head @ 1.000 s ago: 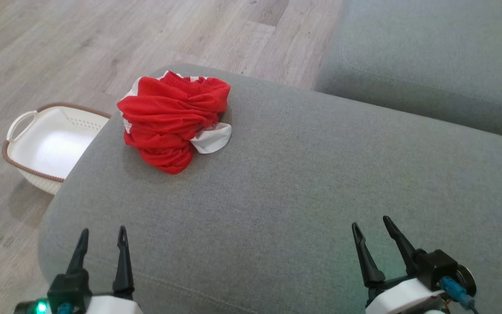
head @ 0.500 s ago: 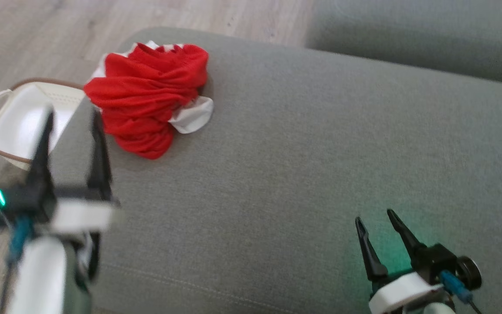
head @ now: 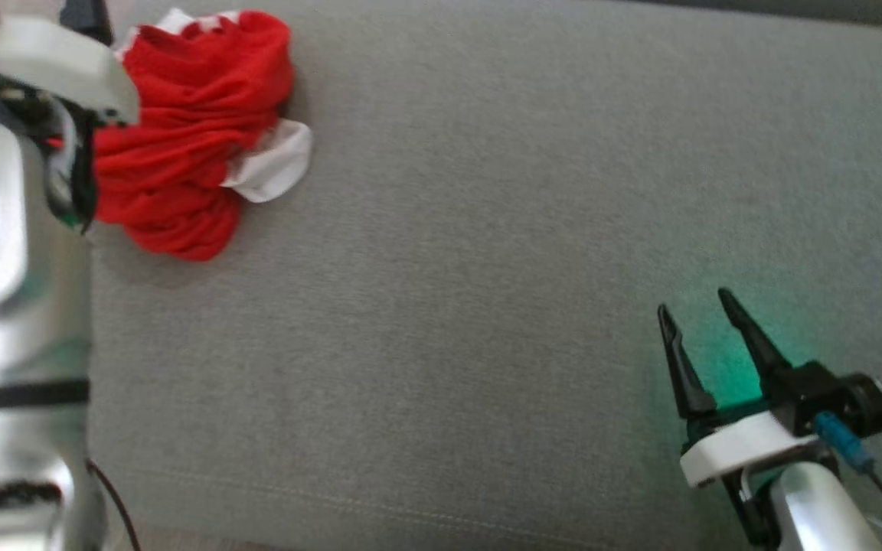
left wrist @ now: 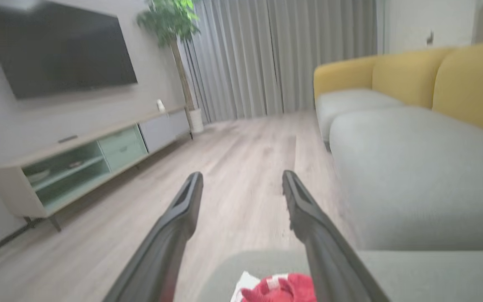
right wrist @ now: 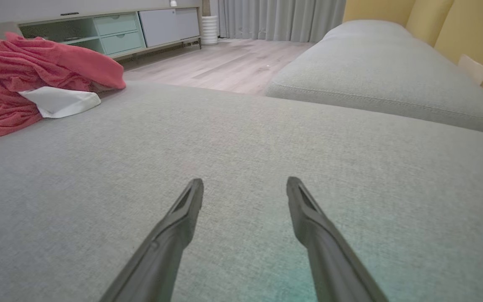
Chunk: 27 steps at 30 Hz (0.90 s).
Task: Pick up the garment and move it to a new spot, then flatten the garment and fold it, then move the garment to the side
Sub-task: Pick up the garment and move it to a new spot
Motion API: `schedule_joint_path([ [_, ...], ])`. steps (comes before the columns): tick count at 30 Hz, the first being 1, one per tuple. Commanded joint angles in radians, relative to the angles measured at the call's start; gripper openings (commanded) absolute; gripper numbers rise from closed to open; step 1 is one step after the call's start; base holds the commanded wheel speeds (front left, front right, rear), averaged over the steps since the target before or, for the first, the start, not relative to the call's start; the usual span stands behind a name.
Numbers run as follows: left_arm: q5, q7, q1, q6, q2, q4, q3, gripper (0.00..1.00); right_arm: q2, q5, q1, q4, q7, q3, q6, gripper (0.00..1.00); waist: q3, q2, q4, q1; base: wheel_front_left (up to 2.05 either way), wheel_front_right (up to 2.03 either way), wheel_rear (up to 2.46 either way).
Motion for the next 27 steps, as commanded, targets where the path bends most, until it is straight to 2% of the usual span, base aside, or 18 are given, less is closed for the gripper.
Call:
schedule_joint_path([
  [1,-0.012,0.032,-0.06,-0.004,0.062,0.038,0.037,1.0,-0.016,-0.001,-0.026,-0.037,-0.014,0.02,-0.001,1.0,0.036,0.0,-0.042,0.0,0.0,0.0,0.0],
  [7,-0.005,0.198,-0.235,-0.021,0.112,0.354,0.025,1.0,-0.048,0.0,-0.019,-0.058,-0.014,0.013,-0.001,1.0,0.083,0.0,-0.099,0.0,0.0,0.0,0.0],
  [13,0.018,0.236,-0.341,-0.061,0.133,0.515,-0.021,1.0,-0.077,0.007,-0.027,-0.102,-0.014,-0.017,-0.001,1.0,0.148,0.0,-0.141,0.0,0.0,0.0,0.0],
  [16,0.025,0.245,-0.362,-0.067,0.135,0.581,-0.038,1.0,-0.084,0.01,-0.027,-0.121,-0.014,-0.029,-0.001,1.0,0.172,0.0,-0.152,0.0,0.0,0.0,0.0],
  [21,0.033,0.291,-0.372,-0.025,0.16,0.689,-0.046,1.0,-0.081,0.011,-0.022,-0.145,-0.014,-0.053,-0.001,1.0,0.198,0.0,-0.167,0.0,0.0,0.0,0.0],
  [25,0.052,0.336,-0.37,0.02,0.174,0.731,-0.065,1.0,-0.083,0.012,-0.018,-0.165,-0.014,-0.064,-0.001,1.0,0.217,0.0,-0.17,0.0,0.0,0.0,0.0],
  [27,0.057,0.343,-0.368,0.028,0.179,0.737,-0.071,1.0,-0.084,0.012,-0.017,-0.167,-0.014,-0.067,-0.001,1.0,0.221,0.0,-0.17,0.0,0.0,0.0,0.0],
])
